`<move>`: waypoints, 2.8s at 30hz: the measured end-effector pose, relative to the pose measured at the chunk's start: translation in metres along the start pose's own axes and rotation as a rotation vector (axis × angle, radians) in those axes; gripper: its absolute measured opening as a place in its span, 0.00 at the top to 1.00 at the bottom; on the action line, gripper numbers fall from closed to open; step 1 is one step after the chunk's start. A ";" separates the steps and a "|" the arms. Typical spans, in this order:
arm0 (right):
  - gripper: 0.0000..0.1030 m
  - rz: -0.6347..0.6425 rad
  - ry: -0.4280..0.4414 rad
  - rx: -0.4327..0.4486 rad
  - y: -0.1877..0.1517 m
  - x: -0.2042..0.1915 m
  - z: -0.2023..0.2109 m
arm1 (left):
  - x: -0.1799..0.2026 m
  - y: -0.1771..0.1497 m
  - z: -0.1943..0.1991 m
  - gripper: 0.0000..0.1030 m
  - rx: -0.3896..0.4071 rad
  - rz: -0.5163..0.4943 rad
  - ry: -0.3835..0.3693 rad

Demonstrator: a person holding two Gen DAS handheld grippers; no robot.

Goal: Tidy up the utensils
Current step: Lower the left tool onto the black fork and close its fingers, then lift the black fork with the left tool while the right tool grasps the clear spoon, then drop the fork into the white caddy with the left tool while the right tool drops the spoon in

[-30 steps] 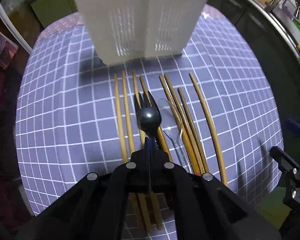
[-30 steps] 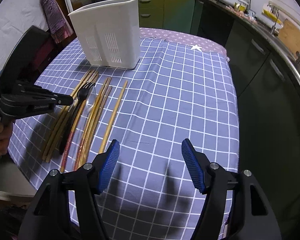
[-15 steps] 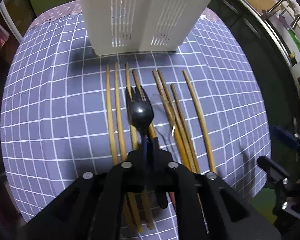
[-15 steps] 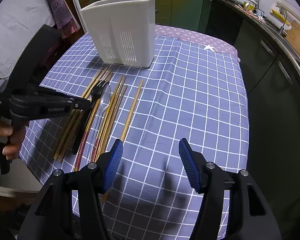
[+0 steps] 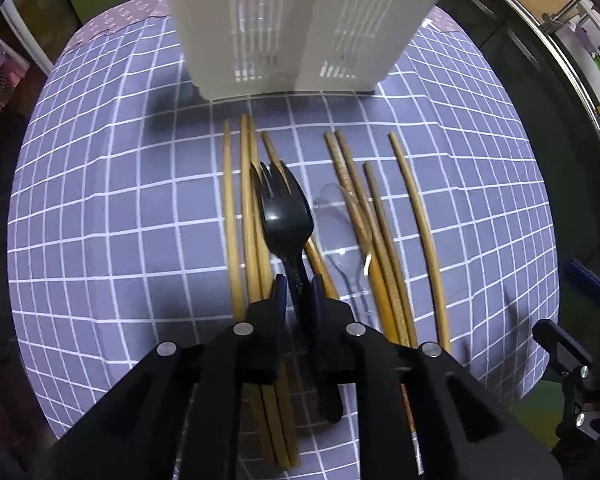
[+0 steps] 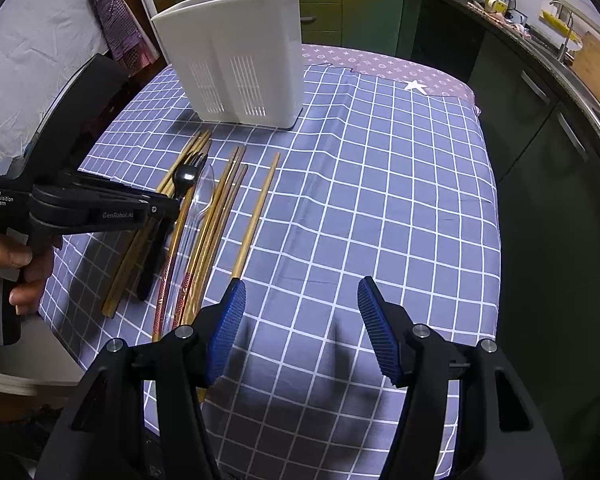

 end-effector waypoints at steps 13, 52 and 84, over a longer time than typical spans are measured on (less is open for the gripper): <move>0.43 0.007 -0.015 -0.007 -0.001 0.000 0.001 | 0.017 0.017 -0.010 0.91 0.017 -0.050 0.062; 0.88 0.075 -0.032 -0.318 0.025 -0.121 -0.114 | -0.032 -0.022 0.120 0.91 0.434 -0.059 0.023; 0.91 -0.059 0.313 0.154 0.061 -0.056 0.052 | -0.025 0.173 0.214 0.91 0.999 -0.082 0.087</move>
Point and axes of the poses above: each gripper's, at about its wrist camera, not at the fingertips, and z roughly against the way its jaws point, x to its right, y to its top, the point moved 8 cm from there along -z, roughly the way its jaws point, and after that the axes turned 10 degrees about -z, right-handed, at the moved point
